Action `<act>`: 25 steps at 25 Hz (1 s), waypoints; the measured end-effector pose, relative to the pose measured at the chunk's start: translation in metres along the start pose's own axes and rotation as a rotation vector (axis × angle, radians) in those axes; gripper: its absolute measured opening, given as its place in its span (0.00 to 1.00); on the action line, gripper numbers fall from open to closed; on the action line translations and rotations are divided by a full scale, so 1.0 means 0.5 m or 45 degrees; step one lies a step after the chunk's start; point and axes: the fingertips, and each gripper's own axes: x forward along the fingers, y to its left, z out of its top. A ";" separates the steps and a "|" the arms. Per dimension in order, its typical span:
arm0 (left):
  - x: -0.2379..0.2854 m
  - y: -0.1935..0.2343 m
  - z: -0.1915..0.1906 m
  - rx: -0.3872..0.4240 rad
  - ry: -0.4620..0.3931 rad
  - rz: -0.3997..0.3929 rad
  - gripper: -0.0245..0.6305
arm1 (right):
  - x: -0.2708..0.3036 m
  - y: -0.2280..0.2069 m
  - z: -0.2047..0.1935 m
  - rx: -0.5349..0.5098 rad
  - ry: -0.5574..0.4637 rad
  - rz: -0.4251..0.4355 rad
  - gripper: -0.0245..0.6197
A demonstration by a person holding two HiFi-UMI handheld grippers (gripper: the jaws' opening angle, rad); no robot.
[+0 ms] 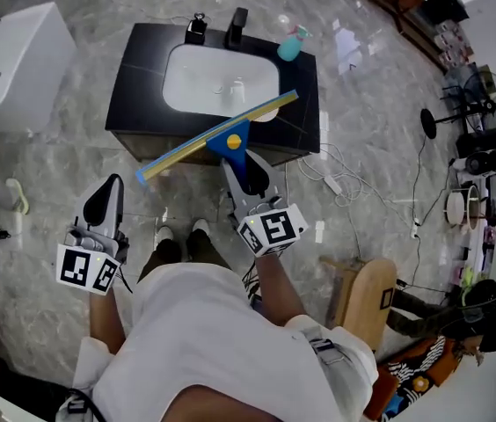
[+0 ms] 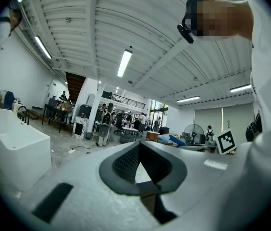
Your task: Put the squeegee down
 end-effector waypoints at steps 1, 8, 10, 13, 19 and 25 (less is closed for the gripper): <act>0.005 0.005 0.005 0.003 -0.003 0.017 0.04 | 0.023 -0.005 -0.005 -0.006 0.016 0.020 0.26; 0.027 0.040 -0.012 -0.025 0.025 0.115 0.04 | 0.195 -0.021 -0.084 -0.022 0.162 0.158 0.26; 0.033 0.058 -0.020 -0.035 0.031 0.138 0.04 | 0.242 -0.019 -0.113 -0.031 0.205 0.188 0.26; 0.033 0.087 -0.047 -0.066 0.043 0.191 0.04 | 0.310 -0.018 -0.183 -0.030 0.296 0.228 0.26; 0.000 0.160 -0.112 -0.146 0.075 0.339 0.04 | 0.475 -0.012 -0.341 -0.030 0.497 0.268 0.26; -0.057 0.221 -0.190 -0.246 0.147 0.465 0.04 | 0.609 0.025 -0.463 -0.067 0.650 0.293 0.26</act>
